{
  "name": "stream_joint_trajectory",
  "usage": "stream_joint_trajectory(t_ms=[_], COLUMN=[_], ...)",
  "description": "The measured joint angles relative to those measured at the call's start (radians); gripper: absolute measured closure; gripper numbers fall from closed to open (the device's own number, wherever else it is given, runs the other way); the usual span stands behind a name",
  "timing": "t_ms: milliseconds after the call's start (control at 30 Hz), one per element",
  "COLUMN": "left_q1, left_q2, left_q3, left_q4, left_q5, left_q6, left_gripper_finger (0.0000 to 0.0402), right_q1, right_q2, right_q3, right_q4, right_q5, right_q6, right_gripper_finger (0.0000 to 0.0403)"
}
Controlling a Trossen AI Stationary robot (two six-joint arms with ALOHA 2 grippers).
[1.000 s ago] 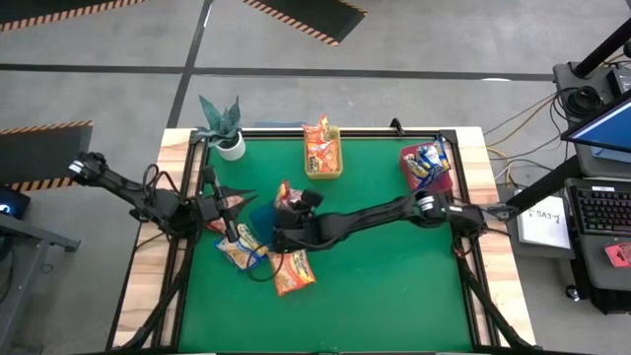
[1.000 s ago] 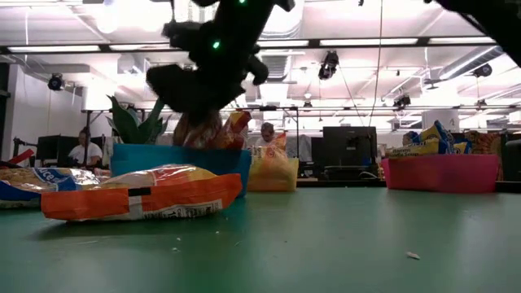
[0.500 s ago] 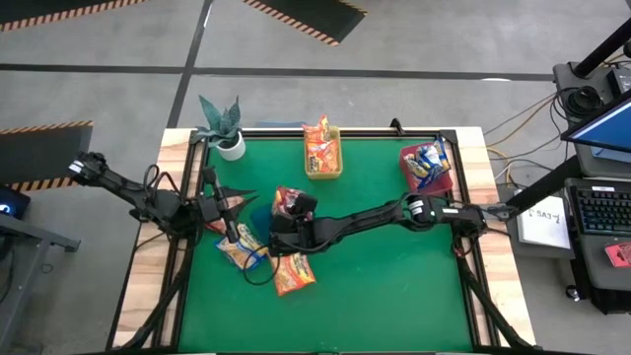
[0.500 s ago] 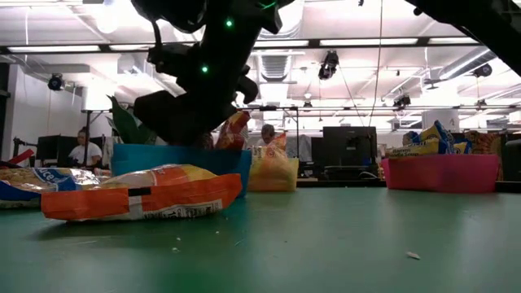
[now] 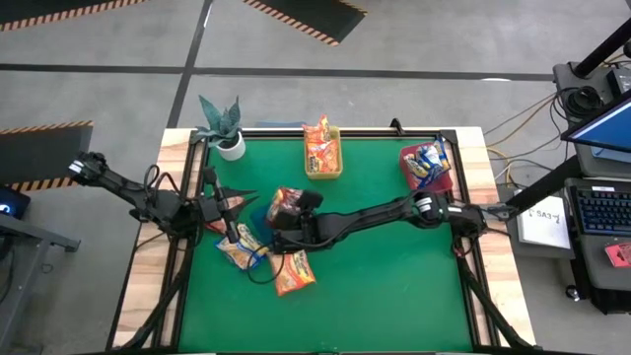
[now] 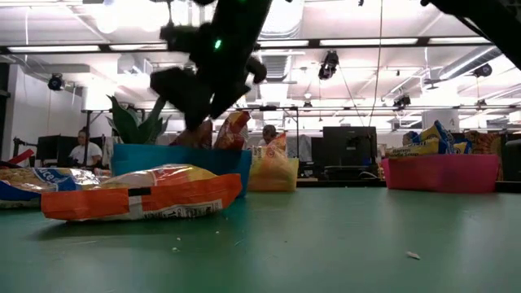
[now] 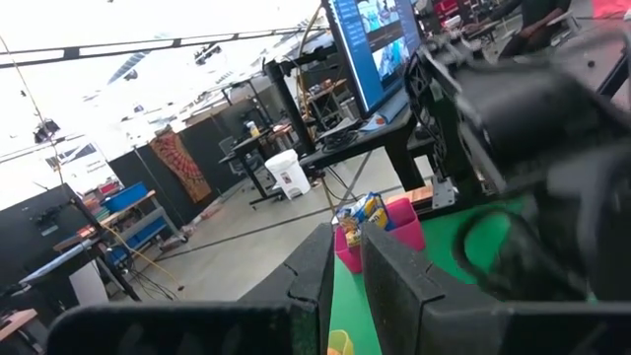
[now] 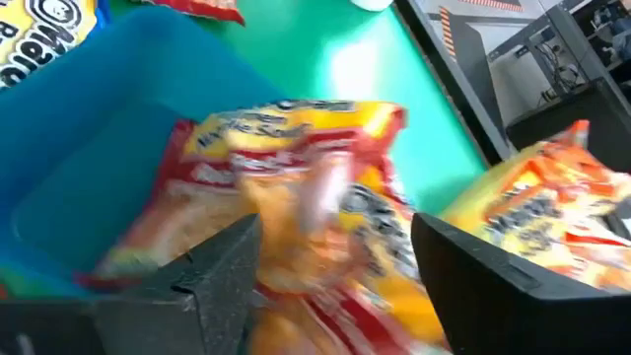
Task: Sort Maruchan noodles
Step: Put the red noodle pack into the blue bin, then put the orange noodle into the yellow bin
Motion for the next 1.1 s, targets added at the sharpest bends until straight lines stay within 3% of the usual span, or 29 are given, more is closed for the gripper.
stream_joint_trajectory(t_ms=[233,533,800,967,1100], left_q1=[0.000,0.000,-0.007,-0.032,-0.070], left_q2=[0.011,0.053,0.162,0.267,0.367], left_q3=[0.000,0.000,0.059,0.165,0.267], left_q4=[-0.001,0.001,-0.008,-0.193,-0.435], left_q5=[0.000,0.000,0.001,0.003,0.006], left_q6=[-0.004,-0.048,-0.111,-0.200,-0.357], left_gripper_finger=[0.0363,0.0363,0.0363,0.0363,0.0363], right_q1=[0.040,0.143,0.209,0.211,0.211], right_q2=[-0.111,-0.216,-0.305,-0.402,-0.498], right_q3=[0.000,-0.013,-0.161,-0.346,-0.525], right_q4=[-0.182,-0.421,-0.453,-0.432,-0.281], right_q5=[-0.026,-0.248,-0.401,-0.444,-0.460], right_q6=[0.060,0.219,0.331,0.446,0.508], right_gripper_finger=[0.0119,0.0117,0.0118,0.0124,0.0124])
